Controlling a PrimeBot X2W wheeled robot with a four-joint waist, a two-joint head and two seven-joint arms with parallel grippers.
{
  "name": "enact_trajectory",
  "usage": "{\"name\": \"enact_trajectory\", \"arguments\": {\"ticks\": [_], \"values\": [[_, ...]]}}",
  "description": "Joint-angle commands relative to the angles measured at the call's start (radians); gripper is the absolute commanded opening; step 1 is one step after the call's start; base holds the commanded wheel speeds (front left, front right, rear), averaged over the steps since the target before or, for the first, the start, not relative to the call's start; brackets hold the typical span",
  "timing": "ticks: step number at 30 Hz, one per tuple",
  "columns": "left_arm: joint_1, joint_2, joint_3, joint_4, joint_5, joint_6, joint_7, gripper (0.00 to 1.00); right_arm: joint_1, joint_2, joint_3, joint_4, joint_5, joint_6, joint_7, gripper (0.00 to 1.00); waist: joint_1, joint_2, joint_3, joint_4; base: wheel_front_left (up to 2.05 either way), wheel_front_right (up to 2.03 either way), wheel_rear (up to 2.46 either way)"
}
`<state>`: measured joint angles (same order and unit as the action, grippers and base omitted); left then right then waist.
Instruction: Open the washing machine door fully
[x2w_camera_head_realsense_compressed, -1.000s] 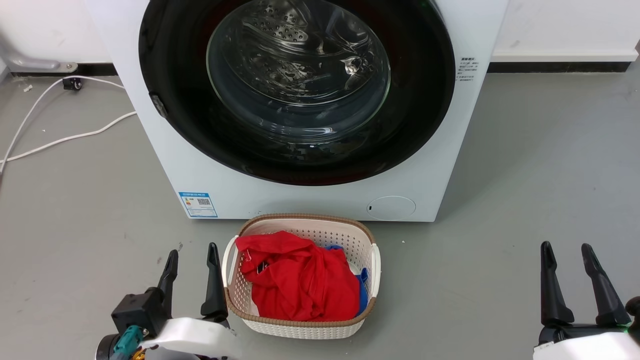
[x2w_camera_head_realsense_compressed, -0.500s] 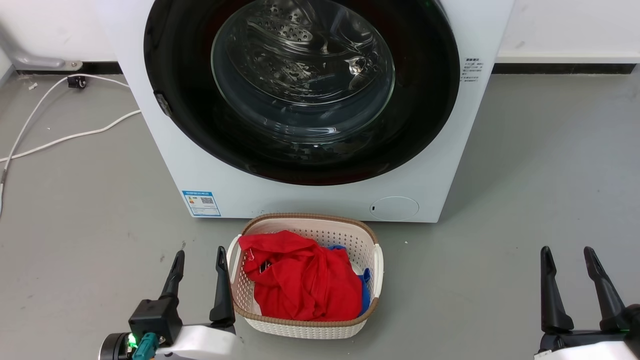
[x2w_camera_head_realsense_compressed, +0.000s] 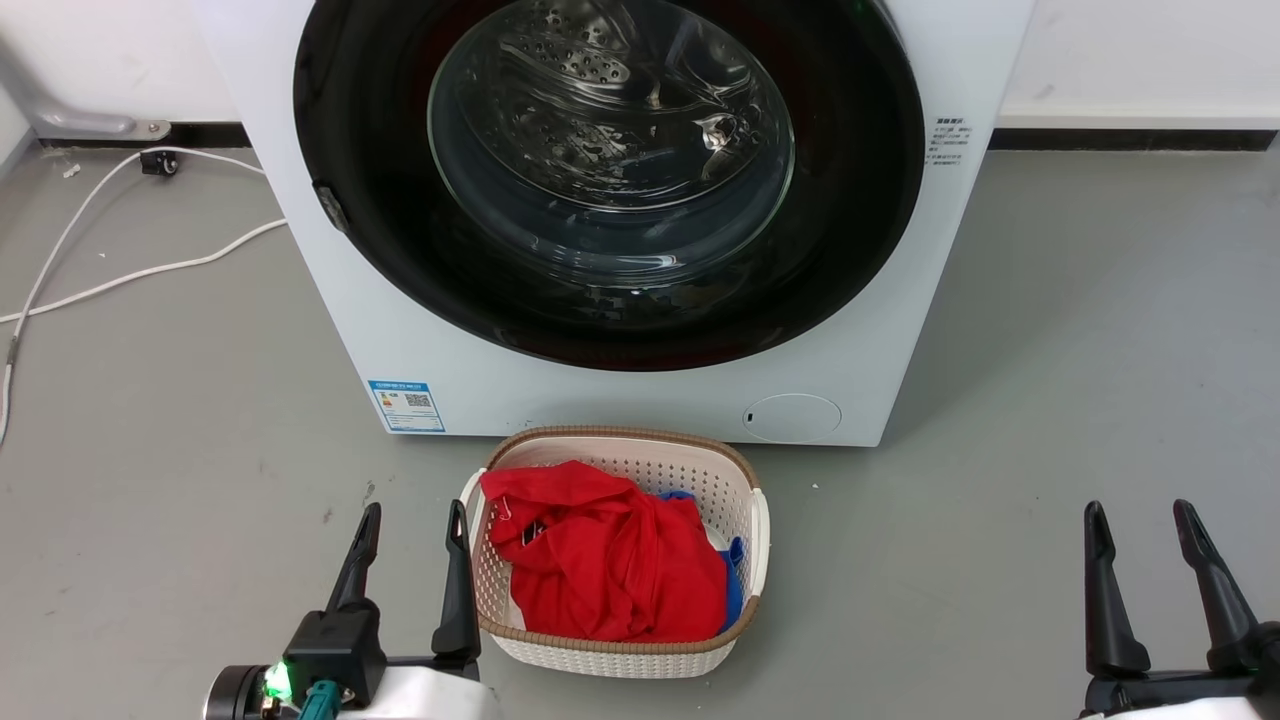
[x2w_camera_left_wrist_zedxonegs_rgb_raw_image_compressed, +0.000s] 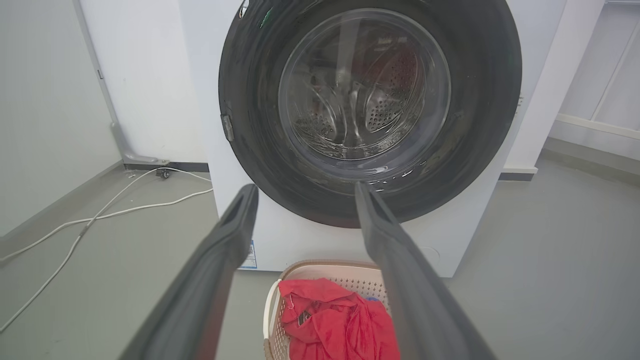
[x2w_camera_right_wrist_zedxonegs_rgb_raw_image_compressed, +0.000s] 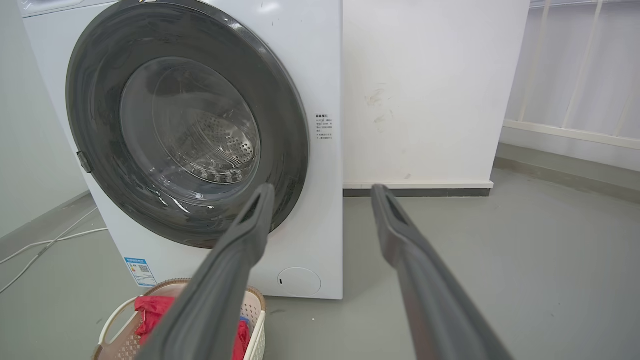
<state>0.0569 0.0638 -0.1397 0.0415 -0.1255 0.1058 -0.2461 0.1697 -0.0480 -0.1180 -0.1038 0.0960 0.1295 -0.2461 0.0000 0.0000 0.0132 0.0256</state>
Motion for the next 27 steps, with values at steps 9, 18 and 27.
{"name": "enact_trajectory", "arguments": {"ticks": [9, 18, 27], "values": [[0.018, -0.008, 0.006, 0.009, 0.063, -0.009, -0.02, 1.0, 0.02, -0.004, 0.002, 0.001, -0.011, 0.002, -0.02, 1.0, 0.0, 0.0, -0.003, 0.002, 0.0, 0.0, 0.0], [0.02, -0.012, 0.019, 0.023, 0.047, -0.024, -0.022, 1.0, 0.023, -0.004, 0.007, 0.013, 0.032, 0.001, -0.02, 1.0, 0.0, 0.0, -0.004, 0.002, 0.0, 0.0, 0.0], [0.018, -0.013, 0.025, 0.03, 0.03, -0.031, -0.022, 1.0, 0.023, -0.004, 0.012, 0.018, 0.043, 0.001, -0.02, 1.0, 0.0, 0.0, -0.005, 0.004, 0.0, 0.0, 0.0]]}}
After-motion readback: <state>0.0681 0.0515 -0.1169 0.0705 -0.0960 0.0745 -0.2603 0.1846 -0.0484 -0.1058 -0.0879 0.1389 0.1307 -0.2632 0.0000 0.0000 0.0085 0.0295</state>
